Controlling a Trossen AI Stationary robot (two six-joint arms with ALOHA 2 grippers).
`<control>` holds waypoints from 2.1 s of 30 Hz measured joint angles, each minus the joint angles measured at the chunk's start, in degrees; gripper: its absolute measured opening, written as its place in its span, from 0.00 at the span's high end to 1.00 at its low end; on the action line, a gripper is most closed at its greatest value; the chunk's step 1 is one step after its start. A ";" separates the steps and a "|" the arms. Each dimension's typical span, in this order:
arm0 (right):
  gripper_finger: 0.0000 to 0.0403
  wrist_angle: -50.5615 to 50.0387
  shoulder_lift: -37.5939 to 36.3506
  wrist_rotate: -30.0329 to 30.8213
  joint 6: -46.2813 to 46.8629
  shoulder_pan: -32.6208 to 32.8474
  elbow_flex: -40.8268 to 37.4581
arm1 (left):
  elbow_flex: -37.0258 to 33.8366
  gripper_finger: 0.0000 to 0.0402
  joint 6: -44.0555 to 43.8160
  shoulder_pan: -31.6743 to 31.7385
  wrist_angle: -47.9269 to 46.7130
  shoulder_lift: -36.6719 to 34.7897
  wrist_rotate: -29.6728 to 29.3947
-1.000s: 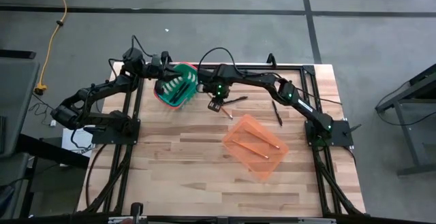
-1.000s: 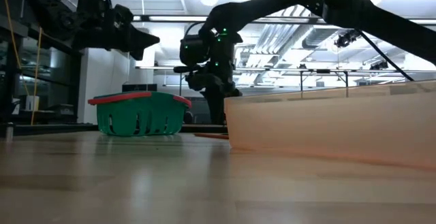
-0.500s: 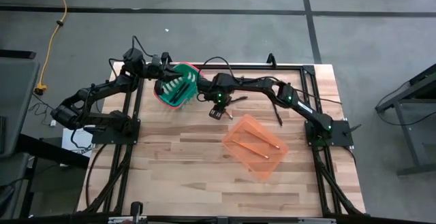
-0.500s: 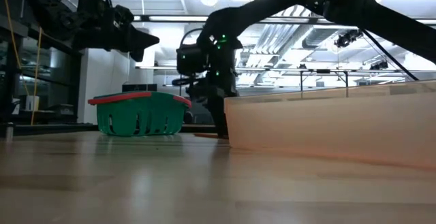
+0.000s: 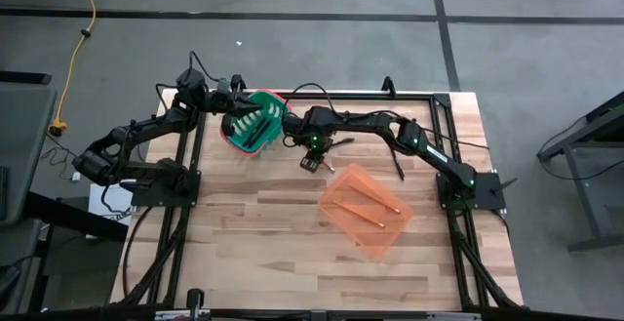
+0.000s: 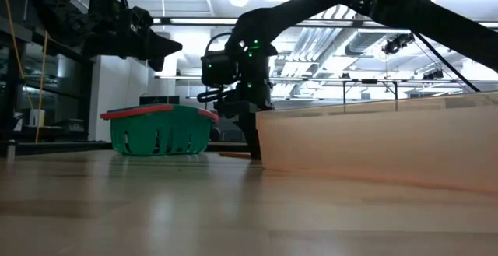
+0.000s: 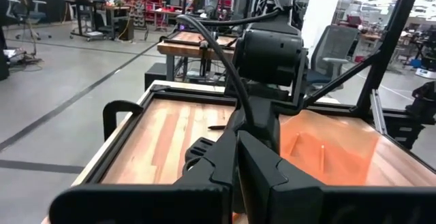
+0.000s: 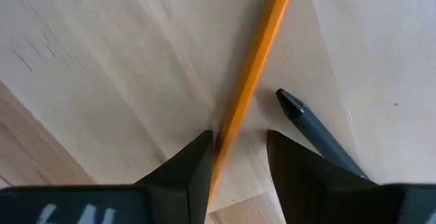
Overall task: Sort pens & pencils
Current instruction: Put the orange pencil into the orange bin
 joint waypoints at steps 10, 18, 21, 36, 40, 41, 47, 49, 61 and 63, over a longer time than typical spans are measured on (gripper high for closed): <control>0.88 0.99 0.47 -0.03 -0.57 0.33 -0.46 | 0.00 0.99 -0.04 0.00 0.00 0.00 0.00; 0.99 3.22 0.29 -2.97 -1.80 0.08 -4.68 | 0.00 0.99 -0.10 0.00 0.02 0.00 -0.39; 0.99 2.47 0.50 -2.99 -2.17 0.05 -3.67 | 0.00 0.99 -0.08 0.01 0.07 0.00 -0.43; 0.99 -8.50 1.40 0.69 -4.44 0.36 8.63 | 0.00 0.99 -0.04 0.04 0.07 0.00 -0.42; 0.99 -10.84 1.08 1.88 -4.71 0.54 11.32 | 0.00 0.99 -0.04 0.04 0.06 0.00 -0.43; 0.99 -10.56 0.49 1.88 -4.84 0.57 11.04 | 0.00 0.99 -0.04 0.04 0.07 0.00 -0.44; 0.99 -11.15 -1.20 2.08 -4.63 0.66 10.73 | 0.00 0.99 -0.04 0.03 0.03 0.00 -0.44; 1.00 -12.04 -1.83 2.29 -4.55 0.66 10.97 | 0.00 0.99 -0.04 0.04 0.04 0.00 -0.43; 1.00 -13.70 -9.37 1.33 -3.21 4.61 11.30 | 0.00 0.99 0.22 0.02 -0.02 0.00 -1.48; 1.00 -14.92 -10.84 0.73 -1.96 5.80 11.30 | 0.00 0.99 0.22 0.02 -0.02 0.00 -1.50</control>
